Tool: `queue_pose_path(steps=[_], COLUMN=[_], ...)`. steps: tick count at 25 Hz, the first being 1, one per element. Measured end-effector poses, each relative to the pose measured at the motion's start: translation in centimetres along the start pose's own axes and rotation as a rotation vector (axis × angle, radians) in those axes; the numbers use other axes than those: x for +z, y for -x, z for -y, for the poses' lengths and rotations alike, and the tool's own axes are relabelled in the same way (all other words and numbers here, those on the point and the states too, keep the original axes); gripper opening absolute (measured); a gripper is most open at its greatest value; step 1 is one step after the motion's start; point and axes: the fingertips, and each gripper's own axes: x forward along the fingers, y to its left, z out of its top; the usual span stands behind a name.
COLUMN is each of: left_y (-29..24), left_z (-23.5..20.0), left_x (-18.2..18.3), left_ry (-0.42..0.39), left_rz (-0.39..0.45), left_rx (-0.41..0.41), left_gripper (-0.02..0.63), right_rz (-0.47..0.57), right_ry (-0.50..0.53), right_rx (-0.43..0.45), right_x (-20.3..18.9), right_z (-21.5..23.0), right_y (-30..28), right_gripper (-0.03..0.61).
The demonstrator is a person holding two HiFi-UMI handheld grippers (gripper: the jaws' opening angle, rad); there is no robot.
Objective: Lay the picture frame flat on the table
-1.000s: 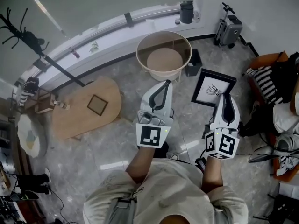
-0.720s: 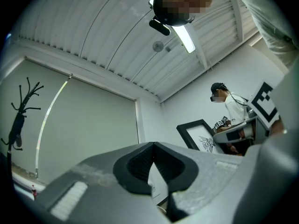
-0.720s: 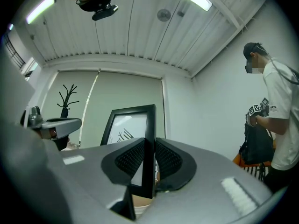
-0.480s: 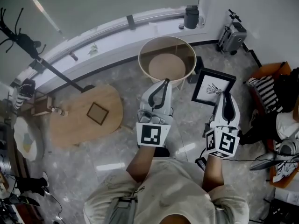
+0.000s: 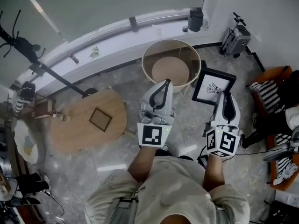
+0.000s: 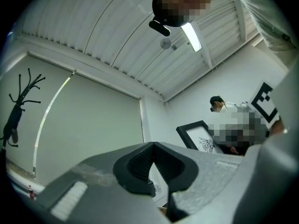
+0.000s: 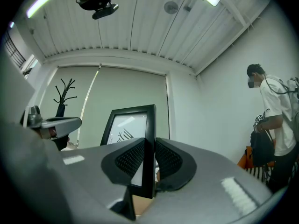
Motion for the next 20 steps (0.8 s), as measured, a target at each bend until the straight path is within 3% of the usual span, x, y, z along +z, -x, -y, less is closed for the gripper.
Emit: queue_pose_path(steps=[11, 20], left_y=[-1.1, -6.8], left_z=[-0.1, 1.1], left_x=[-1.6, -2.7], left_ry=[0.013, -0.016], left_rz=[-0.010, 0.004], left_rx=[-0.010, -0.034], left_gripper=[0.003, 0.003], right_rz=[0.002, 0.027], right_ry=[0.000, -0.017], right_rx=[-0.018, -0.015], right_x=[-1.1, -1.8], right_z=[0.5, 4.3], right_y=[-1.1, -6.0], right_gripper=[0.072, 0.072])
